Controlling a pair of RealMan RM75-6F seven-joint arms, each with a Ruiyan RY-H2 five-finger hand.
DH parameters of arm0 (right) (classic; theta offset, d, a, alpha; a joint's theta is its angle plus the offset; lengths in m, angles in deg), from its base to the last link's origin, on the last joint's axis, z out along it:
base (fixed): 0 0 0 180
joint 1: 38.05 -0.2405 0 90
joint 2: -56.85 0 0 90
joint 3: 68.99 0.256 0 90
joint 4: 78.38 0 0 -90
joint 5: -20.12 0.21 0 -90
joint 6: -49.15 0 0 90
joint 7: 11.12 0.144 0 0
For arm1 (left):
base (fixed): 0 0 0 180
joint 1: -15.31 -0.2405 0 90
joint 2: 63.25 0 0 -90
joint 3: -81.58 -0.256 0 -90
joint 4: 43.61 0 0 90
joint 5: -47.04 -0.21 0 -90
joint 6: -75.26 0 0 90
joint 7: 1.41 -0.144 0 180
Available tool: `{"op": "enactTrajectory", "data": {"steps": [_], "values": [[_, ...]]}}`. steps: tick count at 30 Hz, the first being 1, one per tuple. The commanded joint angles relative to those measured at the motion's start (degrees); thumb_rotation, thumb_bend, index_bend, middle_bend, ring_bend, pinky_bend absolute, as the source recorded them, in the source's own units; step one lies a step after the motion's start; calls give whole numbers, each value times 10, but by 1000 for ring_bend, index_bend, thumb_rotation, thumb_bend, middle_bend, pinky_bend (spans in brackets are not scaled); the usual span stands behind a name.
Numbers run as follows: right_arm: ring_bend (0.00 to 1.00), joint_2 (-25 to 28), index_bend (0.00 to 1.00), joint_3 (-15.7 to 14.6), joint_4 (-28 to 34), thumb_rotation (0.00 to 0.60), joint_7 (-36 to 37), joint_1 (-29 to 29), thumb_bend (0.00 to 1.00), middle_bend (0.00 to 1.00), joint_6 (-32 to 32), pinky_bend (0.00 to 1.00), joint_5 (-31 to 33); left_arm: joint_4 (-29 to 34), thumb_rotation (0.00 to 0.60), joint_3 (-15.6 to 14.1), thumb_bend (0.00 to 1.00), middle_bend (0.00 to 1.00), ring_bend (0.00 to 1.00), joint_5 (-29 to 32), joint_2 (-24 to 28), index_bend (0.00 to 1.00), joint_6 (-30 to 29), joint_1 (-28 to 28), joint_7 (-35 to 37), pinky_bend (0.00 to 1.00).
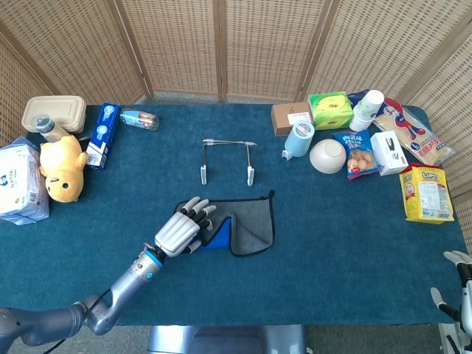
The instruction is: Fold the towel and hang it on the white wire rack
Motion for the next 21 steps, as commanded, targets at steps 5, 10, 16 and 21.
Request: {"op": "enactTrajectory", "data": {"steps": [5, 10, 16, 21], "values": [[274, -1, 241, 1, -1, 600, 1, -1, 241, 221, -1, 370, -1, 0, 600, 1, 522, 156, 0, 3, 1, 396, -3, -3, 3, 0], [275, -1, 242, 1, -1, 600, 0, 0, 240, 221, 0, 370, -2, -1, 600, 0, 522, 168, 0, 2, 0, 445, -5, -4, 8, 0], [275, -2, 242, 1, -2, 600, 1, 1, 242, 221, 1, 370, -1, -3, 600, 1, 522, 213, 0, 0, -2, 603, -9, -4, 15, 0], [275, -4, 243, 1, -5, 600, 3, 2, 242, 221, 0, 370, -2, -3, 600, 8, 521, 248, 5, 1, -4, 658, -19, -5, 26, 0]]}}
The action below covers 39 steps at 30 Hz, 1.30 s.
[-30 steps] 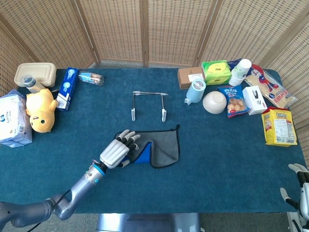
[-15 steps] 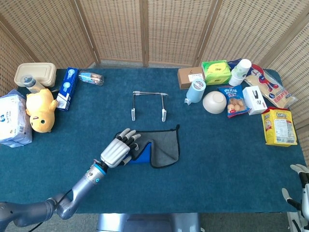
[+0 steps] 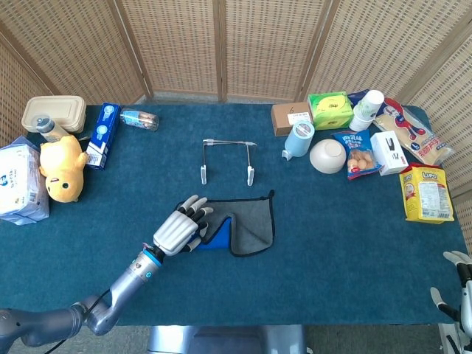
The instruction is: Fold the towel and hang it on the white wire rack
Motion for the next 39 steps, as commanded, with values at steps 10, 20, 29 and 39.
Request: {"op": "enactTrajectory", "data": {"steps": [10, 20, 29, 39], "values": [[275, -1, 243, 0, -4, 600, 4, 0, 241, 221, -3, 370, 0, -34, 600, 24, 519, 272, 25, 26, -21, 657, -25, -15, 45, 0], [275, -2, 244, 0, -3, 600, 3, 1, 242, 221, -2, 370, -1, -63, 600, 42, 509, 275, 34, 46, -43, 626, -39, -25, 68, 0], [275, -1, 245, 1, -2, 600, 3, 2, 241, 220, -1, 370, 0, -84, 600, 54, 501, 270, 35, 59, -57, 574, -50, -31, 77, 0], [275, -3, 245, -1, -2, 600, 4, 2, 242, 221, -4, 370, 0, -103, 600, 59, 496, 244, 19, 68, -68, 505, -63, -40, 60, 0]]}}
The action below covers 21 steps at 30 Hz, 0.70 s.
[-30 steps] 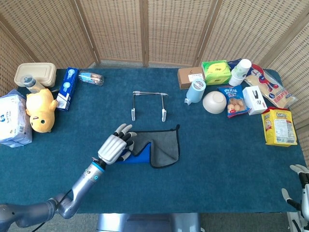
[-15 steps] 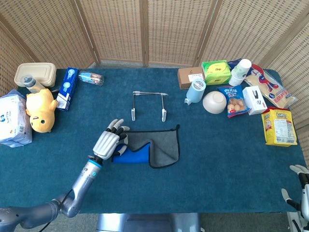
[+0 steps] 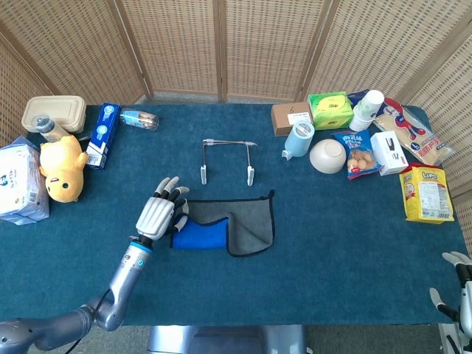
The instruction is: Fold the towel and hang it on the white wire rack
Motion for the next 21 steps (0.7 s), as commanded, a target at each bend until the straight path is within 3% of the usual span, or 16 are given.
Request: {"op": "enactTrajectory", "data": {"steps": [1, 15, 21], "values": [[276, -1, 245, -1, -1, 600, 1, 1, 241, 221, 0, 370, 1, -4, 600, 1, 494, 238, 14, 4, -4, 490, -2, -3, -7, 0], [275, 0, 245, -2, -2, 600, 6, 6, 242, 221, 5, 370, 0, 11, 600, 14, 491, 90, 0, 40, -10, 169, 3, -13, -76, 0], [275, 1, 245, -2, -2, 600, 7, 7, 241, 221, 7, 370, -2, 20, 600, 21, 491, 56, 0, 49, -8, 98, 3, -15, -100, 0]]}}
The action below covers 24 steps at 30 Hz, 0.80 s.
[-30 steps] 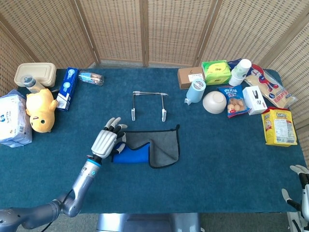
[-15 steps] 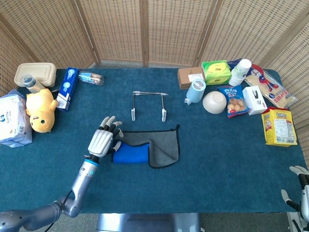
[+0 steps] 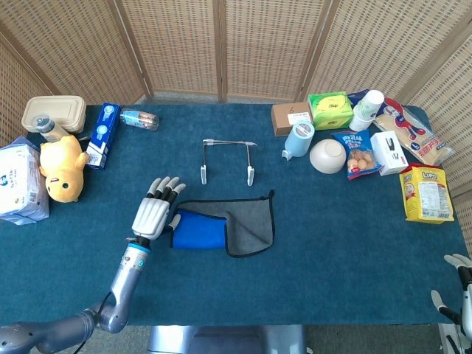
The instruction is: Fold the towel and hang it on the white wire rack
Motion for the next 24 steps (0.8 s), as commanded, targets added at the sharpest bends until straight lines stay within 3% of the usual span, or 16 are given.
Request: {"op": "enactTrajectory", "data": {"steps": [1, 13, 24], "values": [[275, 0, 245, 0, 0, 600, 0, 1, 241, 221, 1, 370, 0, 6, 600, 3, 491, 51, 0, 4, 2, 91, 2, 0, -8, 0], [275, 6, 245, 2, 11, 600, 5, -1, 241, 221, 3, 370, -8, 63, 600, -12, 470, 46, 0, -24, 31, 81, -10, -2, -2, 0], [275, 51, 243, 12, 66, 600, -2, -34, 242, 221, -19, 370, -39, 169, 600, -24, 372, 47, 0, -34, 104, 158, -12, -15, -15, 0]]}}
